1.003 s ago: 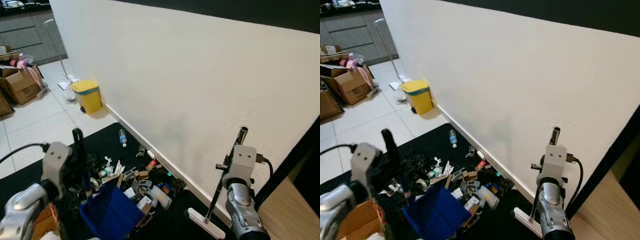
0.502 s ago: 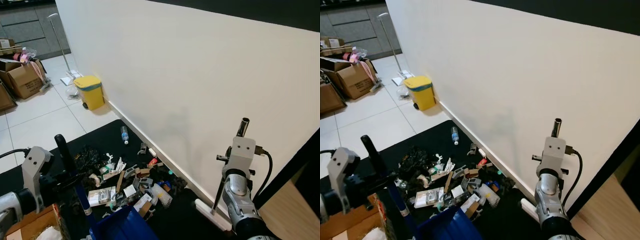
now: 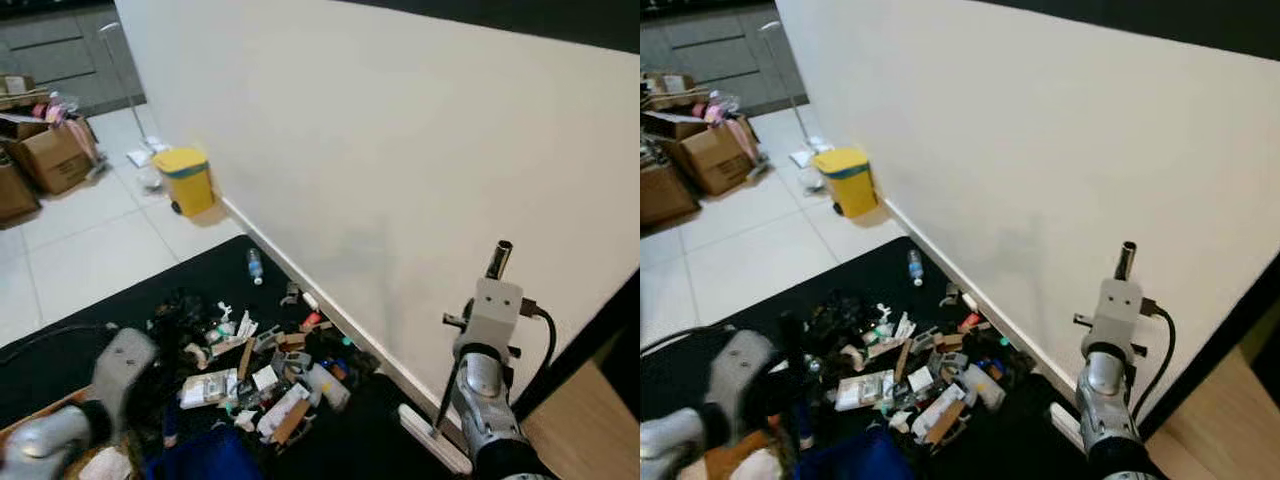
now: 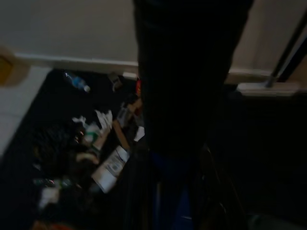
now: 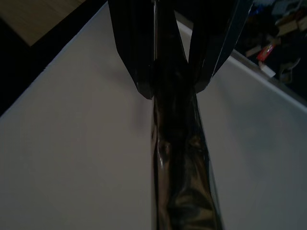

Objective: Sweep floor

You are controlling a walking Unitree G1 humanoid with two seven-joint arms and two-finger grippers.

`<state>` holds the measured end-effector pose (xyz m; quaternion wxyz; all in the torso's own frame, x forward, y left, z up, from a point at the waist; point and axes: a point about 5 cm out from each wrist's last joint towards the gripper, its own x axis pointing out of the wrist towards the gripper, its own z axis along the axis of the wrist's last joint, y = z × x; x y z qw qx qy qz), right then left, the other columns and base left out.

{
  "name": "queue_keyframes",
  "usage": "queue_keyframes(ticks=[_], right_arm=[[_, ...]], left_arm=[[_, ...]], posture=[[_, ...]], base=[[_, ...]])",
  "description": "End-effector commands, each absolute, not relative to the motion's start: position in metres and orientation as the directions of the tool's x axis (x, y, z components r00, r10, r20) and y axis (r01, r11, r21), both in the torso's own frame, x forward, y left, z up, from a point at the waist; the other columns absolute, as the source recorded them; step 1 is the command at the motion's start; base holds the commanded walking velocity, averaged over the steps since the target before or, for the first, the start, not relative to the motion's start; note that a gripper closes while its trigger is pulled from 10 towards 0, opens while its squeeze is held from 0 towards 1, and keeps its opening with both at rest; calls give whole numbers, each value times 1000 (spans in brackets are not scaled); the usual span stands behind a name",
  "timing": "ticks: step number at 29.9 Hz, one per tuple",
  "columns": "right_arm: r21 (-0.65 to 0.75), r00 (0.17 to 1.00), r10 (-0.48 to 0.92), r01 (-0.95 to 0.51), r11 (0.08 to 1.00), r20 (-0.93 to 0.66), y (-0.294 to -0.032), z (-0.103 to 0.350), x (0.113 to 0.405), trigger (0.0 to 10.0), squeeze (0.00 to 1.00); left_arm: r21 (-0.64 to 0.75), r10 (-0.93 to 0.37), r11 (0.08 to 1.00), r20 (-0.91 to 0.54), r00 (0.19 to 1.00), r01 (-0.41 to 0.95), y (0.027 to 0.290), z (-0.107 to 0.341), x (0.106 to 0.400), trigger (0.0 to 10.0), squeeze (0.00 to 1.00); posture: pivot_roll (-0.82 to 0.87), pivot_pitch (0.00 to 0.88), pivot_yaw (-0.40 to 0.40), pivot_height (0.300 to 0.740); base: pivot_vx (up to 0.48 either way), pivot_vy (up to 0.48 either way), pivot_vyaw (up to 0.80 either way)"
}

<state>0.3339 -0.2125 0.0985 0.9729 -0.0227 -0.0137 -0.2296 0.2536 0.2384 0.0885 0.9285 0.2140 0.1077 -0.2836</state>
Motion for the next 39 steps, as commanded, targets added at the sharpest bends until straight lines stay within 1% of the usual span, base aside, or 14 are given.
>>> queue_keyframes(ticks=[1,5,11,12,13,15,20,21,23,25,26,28,33,39], right_arm=[[-25,886,-459,461,887,64,-216,99,331,10000,0],[-26,882,-466,468,883,64,-219,98,329,10000,0],[-29,880,-470,472,881,63,-221,97,328,10000,0],[-29,881,-470,472,881,62,-221,97,328,10000,0],[-30,881,-469,472,881,61,-221,97,328,10000,0],[-31,882,-467,469,882,60,-220,97,329,10000,0],[-30,886,-459,462,887,60,-218,98,331,10000,0],[-30,889,-455,457,889,57,-216,98,332,10000,0],[-30,890,-453,455,890,57,-216,98,332,10000,0],[-29,891,-451,453,891,56,-215,98,333,10000,0],[-28,892,-449,451,892,56,-214,98,333,10000,0],[-28,892,-449,451,892,57,-214,98,333,10000,0],[-27,892,-448,450,893,57,-214,98,333,10000,0],[-31,890,-454,456,890,54,-217,96,331,10000,0]], left_arm=[[440,-433,724,-309,847,531,242,88,257,10000,0],[494,-426,678,-339,839,544,245,80,255,10000,0],[456,-458,634,-429,779,624,252,68,241,10000,51],[441,-459,637,-442,771,632,256,69,239,10000,71],[437,-462,634,-448,765,638,260,70,237,10000,267],[425,-468,644,-440,766,637,271,81,237,10000,271],[372,-485,694,-391,782,616,286,105,242,10000,239],[351,-503,699,-377,778,623,289,117,244,10000,157],[349,-516,689,-379,768,635,289,121,244,10000,157],[359,-519,679,-383,764,640,290,125,245,10000,98],[364,-530,654,-406,745,663,289,127,244,10000,0],[366,-537,637,-422,731,679,288,128,243,10000,0],[330,-555,528,-564,612,783,288,115,229,10000,0],[265,-547,507,-636,544,820,291,110,219,10000,0]], posture=[[113,140,66,740],[109,143,66,740],[109,151,65,740],[112,154,64,740],[113,154,63,740],[118,156,60,740],[128,156,55,740],[132,155,54,740],[134,156,54,740],[135,154,55,740],[136,154,56,740],[136,154,56,740],[128,154,58,740],[128,154,60,740]], base=[[0,0,0],[0,0,0],[0,0,0],[0,0,0],[0,0,0],[0,0,0],[0,0,0],[0,0,0],[0,0,0],[0,0,0],[0,0,0],[0,0,0],[0,0,0],[0,0,0]])
